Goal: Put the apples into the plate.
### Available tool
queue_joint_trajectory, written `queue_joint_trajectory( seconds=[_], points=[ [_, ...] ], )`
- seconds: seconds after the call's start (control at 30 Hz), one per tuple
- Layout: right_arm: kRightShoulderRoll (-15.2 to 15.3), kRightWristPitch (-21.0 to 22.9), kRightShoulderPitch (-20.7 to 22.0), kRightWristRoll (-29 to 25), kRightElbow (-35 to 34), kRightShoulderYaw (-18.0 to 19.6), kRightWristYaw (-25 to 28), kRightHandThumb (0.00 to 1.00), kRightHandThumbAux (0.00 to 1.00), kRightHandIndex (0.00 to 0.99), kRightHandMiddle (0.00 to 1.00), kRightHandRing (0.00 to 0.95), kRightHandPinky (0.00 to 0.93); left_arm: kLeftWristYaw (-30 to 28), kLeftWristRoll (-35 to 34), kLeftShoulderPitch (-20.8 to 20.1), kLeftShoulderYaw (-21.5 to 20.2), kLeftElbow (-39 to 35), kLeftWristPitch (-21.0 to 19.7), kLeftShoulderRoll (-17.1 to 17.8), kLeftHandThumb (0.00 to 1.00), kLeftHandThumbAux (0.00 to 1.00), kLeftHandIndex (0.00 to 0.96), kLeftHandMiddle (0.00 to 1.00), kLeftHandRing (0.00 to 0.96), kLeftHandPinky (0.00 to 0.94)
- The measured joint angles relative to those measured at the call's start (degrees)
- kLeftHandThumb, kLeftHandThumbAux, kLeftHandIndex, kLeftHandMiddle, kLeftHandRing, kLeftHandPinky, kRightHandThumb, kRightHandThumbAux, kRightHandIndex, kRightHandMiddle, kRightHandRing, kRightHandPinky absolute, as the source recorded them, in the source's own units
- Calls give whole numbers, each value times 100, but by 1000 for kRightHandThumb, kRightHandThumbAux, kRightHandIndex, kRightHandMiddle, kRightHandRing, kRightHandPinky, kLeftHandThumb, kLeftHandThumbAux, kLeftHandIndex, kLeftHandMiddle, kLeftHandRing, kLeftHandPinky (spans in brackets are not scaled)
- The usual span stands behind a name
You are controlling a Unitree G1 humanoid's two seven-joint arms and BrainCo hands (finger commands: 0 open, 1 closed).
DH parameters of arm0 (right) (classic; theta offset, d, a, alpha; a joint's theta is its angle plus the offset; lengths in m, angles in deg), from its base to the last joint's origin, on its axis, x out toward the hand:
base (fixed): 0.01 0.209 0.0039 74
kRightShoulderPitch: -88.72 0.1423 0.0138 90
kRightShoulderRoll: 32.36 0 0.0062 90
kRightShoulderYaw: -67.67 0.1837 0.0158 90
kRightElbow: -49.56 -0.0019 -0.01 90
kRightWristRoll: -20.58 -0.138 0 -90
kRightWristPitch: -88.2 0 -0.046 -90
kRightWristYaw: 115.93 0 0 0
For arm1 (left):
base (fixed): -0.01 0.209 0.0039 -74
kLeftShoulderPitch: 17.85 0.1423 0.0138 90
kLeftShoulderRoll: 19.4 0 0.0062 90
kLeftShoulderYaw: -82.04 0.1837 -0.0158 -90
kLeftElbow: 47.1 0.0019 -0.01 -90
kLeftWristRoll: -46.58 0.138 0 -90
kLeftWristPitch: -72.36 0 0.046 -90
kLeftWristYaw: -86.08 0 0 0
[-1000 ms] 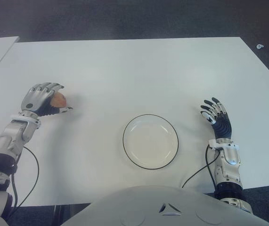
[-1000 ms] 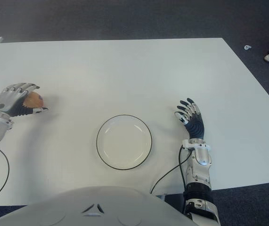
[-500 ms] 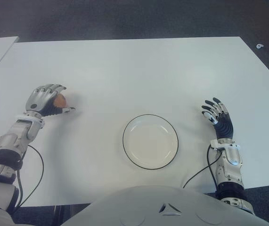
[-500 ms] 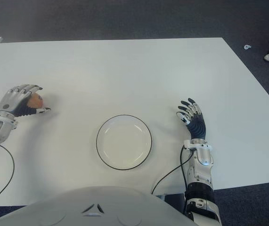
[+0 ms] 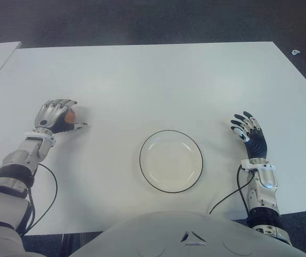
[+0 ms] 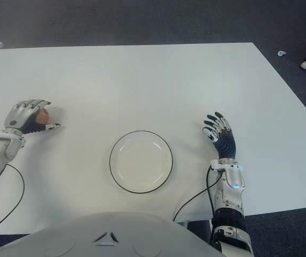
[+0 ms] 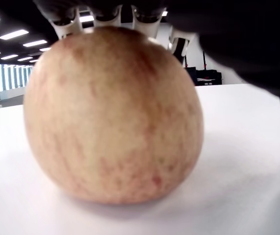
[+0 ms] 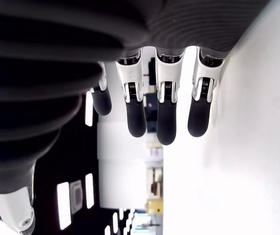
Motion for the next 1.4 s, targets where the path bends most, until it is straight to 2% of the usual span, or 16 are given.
queue_joint_trajectory(
  seconds=[0.53,1.17,1.4],
  points=[
    [124,64,-19,-248,84,193,261,603,662,125,251,288,331,469,-35,-362,391,852,54,-120,368,390,192,241,237,251],
    [212,135,47,-383,230,384,435,595,678,127,262,290,325,577,-37,-374,641,881,-133,-65,383,382,199,252,245,252],
    [209,135,93,-473,266,433,532,625,678,145,270,300,336,577,-38,-367,677,856,-240,-50,380,380,194,246,241,250]
  ],
)
